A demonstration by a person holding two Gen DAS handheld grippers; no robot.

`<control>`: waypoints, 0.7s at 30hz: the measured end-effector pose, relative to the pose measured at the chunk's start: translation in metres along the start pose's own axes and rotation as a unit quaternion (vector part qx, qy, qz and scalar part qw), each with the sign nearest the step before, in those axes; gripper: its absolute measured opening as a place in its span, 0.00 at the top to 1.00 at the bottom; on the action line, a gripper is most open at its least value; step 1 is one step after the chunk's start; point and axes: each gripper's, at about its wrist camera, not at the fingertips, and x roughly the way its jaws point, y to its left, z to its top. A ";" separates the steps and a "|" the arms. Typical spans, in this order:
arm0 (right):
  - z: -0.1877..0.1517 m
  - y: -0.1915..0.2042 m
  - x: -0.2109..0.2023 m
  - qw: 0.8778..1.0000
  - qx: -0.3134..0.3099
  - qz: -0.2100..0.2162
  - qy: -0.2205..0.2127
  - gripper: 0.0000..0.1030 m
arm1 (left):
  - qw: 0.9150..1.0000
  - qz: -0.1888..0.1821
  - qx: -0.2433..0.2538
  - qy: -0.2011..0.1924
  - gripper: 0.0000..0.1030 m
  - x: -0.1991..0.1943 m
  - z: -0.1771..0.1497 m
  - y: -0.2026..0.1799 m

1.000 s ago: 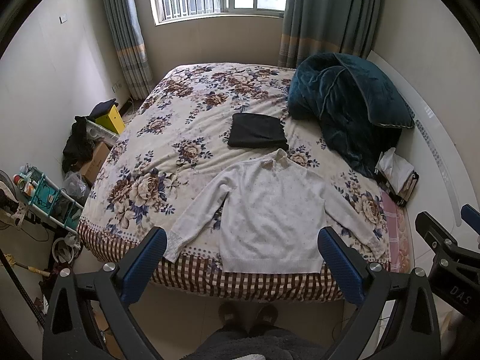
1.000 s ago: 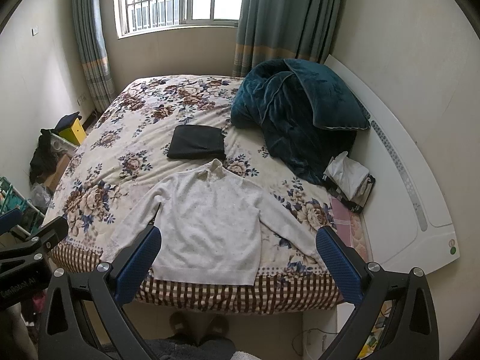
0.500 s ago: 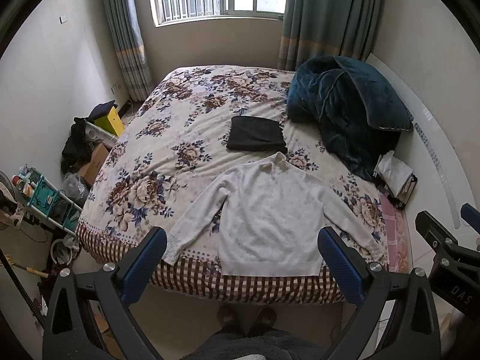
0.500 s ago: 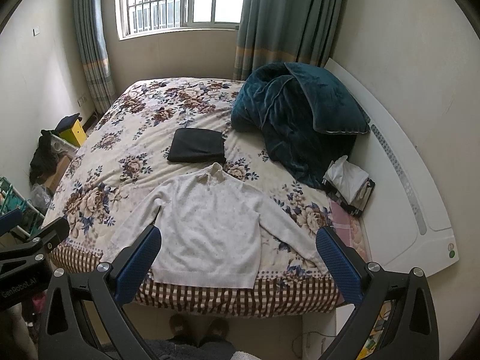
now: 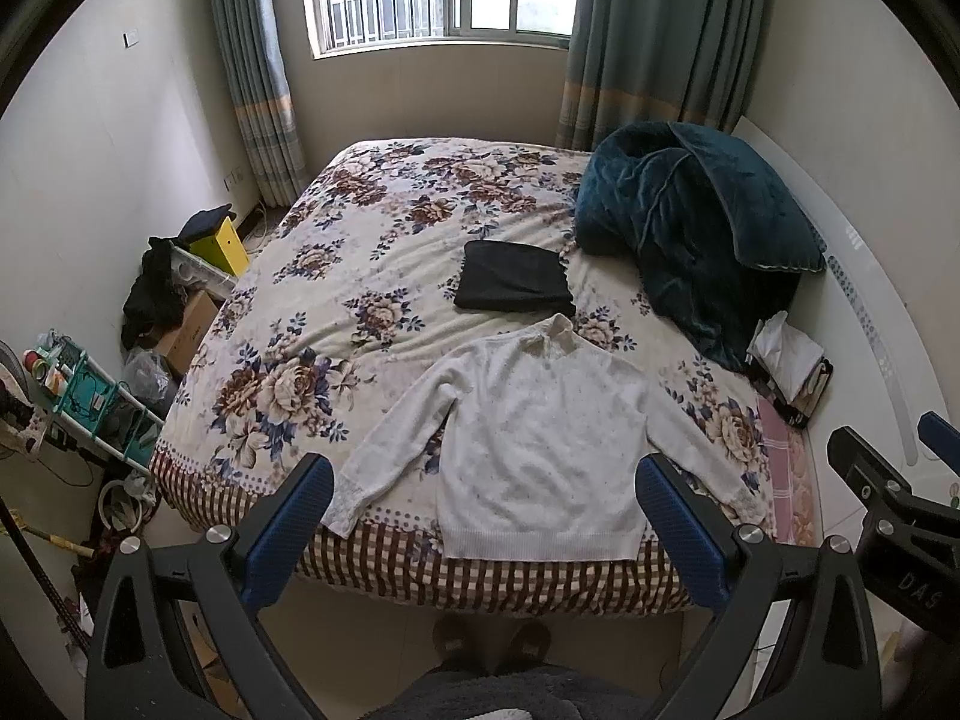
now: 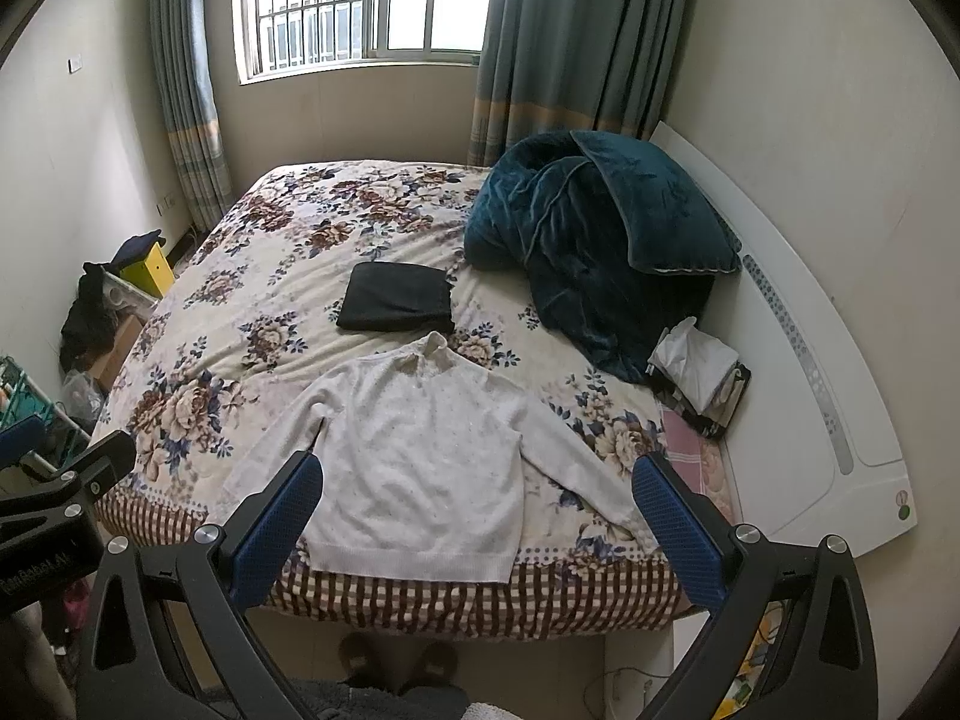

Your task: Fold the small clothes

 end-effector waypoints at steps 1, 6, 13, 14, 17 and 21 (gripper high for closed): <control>0.001 0.000 0.000 1.000 0.000 0.000 0.000 0.00 | 1.000 -0.001 0.000 0.001 0.00 0.000 -0.001 0.000; 0.000 0.001 0.000 1.000 0.004 0.000 0.002 0.00 | 1.000 0.009 0.005 -0.012 0.00 0.010 0.000 0.002; -0.005 -0.024 0.051 0.996 0.068 -0.034 0.048 0.00 | 0.999 0.035 0.036 -0.003 0.00 0.091 -0.003 -0.004; -0.012 -0.033 0.062 0.994 0.083 -0.046 0.056 0.00 | 0.999 0.029 0.039 0.007 0.00 0.104 -0.004 -0.005; -0.032 -0.077 0.103 0.982 0.145 -0.085 0.082 0.00 | 0.998 0.021 0.045 0.029 0.00 0.146 -0.010 -0.015; -0.076 -0.141 0.162 0.962 0.211 -0.129 0.118 0.00 | 0.995 0.030 0.053 0.074 0.00 0.217 -0.011 -0.046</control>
